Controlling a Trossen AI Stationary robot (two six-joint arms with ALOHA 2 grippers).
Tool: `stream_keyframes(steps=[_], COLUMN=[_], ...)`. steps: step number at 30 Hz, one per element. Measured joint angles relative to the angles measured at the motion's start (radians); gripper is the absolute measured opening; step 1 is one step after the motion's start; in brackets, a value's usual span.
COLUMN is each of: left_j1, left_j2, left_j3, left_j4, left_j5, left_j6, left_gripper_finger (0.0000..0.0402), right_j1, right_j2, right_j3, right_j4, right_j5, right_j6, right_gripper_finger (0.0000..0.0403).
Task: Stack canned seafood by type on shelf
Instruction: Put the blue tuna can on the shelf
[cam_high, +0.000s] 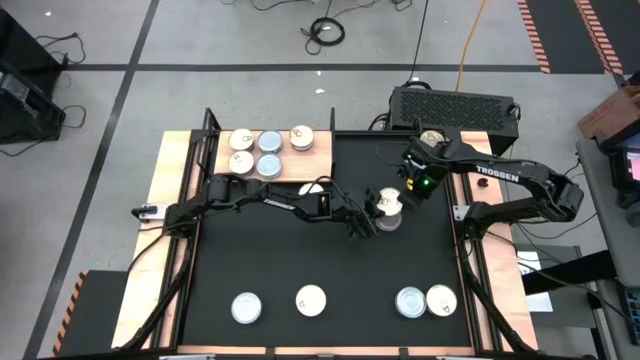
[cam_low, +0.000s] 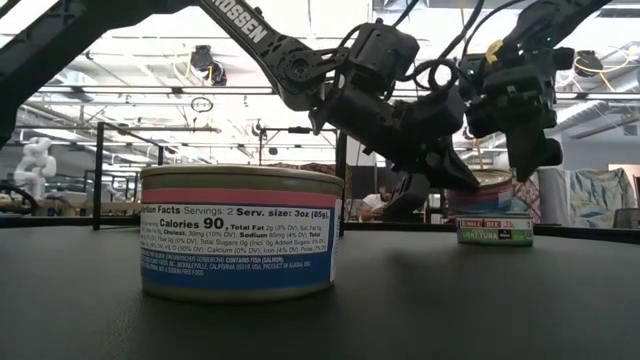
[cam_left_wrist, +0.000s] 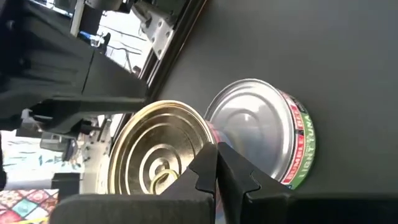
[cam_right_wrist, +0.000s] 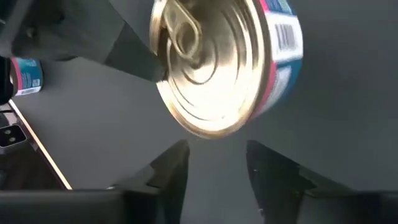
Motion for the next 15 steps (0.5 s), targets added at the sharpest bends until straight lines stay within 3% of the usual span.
stream_keyframes(steps=[7, 15], left_j1=[-0.006, -0.019], left_j2=[-0.011, -0.078], left_j3=[-0.001, -0.003], left_j4=[-0.018, -0.081], left_j5=[0.005, 0.002], left_j6=[0.009, 0.004], left_gripper_finger=[0.0003, 0.0001], right_j1=[-0.001, -0.002], right_j2=[-0.004, -0.085], right_j3=[0.000, 0.000], right_j4=[-0.032, -0.031], right_j5=[0.007, 0.014], right_j6=[-0.027, -0.051], right_gripper_finger=[0.0207, 0.0216])
